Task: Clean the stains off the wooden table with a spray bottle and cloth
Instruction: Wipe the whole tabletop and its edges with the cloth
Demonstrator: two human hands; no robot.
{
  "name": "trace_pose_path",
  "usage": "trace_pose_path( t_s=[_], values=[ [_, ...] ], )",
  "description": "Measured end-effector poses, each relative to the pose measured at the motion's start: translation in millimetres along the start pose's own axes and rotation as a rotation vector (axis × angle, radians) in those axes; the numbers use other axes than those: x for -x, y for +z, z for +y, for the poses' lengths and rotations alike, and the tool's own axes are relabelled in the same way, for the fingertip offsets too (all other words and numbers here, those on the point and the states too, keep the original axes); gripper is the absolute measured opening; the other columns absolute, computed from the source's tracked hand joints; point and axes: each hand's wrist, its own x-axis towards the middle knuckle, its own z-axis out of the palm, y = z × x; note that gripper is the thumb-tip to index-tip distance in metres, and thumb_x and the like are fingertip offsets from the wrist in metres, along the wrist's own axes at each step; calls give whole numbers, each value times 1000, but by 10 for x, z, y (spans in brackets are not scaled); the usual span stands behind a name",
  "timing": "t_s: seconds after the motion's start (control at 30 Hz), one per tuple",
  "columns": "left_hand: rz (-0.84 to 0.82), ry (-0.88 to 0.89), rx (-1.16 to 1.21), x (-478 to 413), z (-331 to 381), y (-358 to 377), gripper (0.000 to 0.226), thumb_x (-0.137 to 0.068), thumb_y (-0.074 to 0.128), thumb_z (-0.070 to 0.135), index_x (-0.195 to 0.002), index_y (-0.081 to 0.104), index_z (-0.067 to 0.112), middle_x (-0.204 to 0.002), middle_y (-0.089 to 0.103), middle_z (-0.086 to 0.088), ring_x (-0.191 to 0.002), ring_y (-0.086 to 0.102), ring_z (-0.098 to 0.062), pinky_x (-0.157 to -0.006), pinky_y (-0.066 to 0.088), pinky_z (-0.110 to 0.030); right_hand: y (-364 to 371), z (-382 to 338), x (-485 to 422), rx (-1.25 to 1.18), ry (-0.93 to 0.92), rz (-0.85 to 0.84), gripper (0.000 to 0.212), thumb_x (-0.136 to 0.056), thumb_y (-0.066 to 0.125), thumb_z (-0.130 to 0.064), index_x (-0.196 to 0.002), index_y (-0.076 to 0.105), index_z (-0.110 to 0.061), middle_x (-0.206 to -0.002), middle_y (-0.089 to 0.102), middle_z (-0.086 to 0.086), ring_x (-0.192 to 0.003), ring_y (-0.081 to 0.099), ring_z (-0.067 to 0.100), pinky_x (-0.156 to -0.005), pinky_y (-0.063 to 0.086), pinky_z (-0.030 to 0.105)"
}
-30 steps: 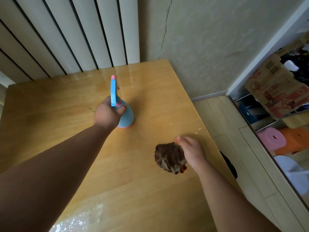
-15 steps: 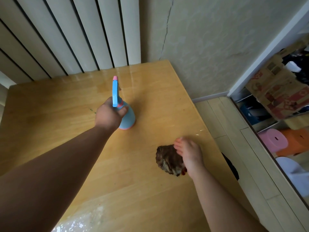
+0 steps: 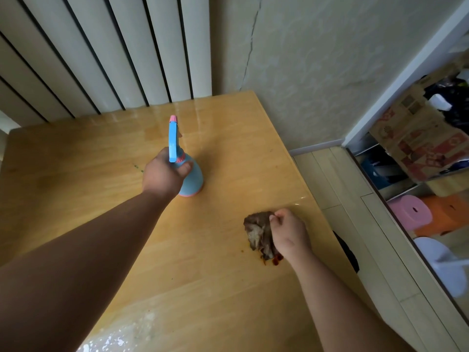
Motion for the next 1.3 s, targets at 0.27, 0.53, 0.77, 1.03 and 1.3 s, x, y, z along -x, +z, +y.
trace_pose_path(
  t_s=[0.27, 0.53, 0.77, 1.03, 1.3],
  values=[
    [2, -1, -22, 2, 36, 13, 37, -90, 65, 34, -123, 57, 20, -98, 59, -2, -86, 55, -26, -68, 42, -33, -295, 46, -7, -300, 16, -117, 14, -94, 48, -26, -95, 60, -20, -91, 62, 0, -86, 58, 21, -77, 49, 36],
    [4, 0, 4, 14, 44, 23, 39, -90, 65, 33, -126, 57, 19, -101, 59, -2, -88, 55, -25, -69, 42, -33, -160, 227, 214, 247, -159, -216, 22, -84, 62, -29, -104, 70, -31, -109, 59, -13, -100, 56, 12, -88, 49, 30],
    [8, 7, -2, 13, 42, 15, 40, -90, 66, 32, -126, 57, 17, -99, 58, -2, -87, 55, -25, -68, 42, -33, 87, 401, 381, 299, -305, -124, 18, -83, 61, -27, -100, 61, -34, -103, 56, -16, -88, 55, 8, -76, 51, 26],
    [11, 3, 16, 26, 36, 20, 40, -90, 66, 31, -126, 56, 18, -99, 59, -2, -88, 56, -26, -69, 44, -34, 340, 663, 579, 349, -432, 136, 26, -78, 73, -38, -100, 70, -23, -99, 59, -3, -88, 58, 21, -66, 53, 32],
    [9, -17, 19, 5, 20, 23, 40, -89, 66, 34, -126, 57, 20, -99, 59, -1, -89, 58, -27, -70, 47, -34, 395, 319, 310, 302, -378, 115, 32, -80, 64, 3, -103, 72, -17, -106, 60, 1, -100, 54, 26, -77, 49, 31]
  ],
)
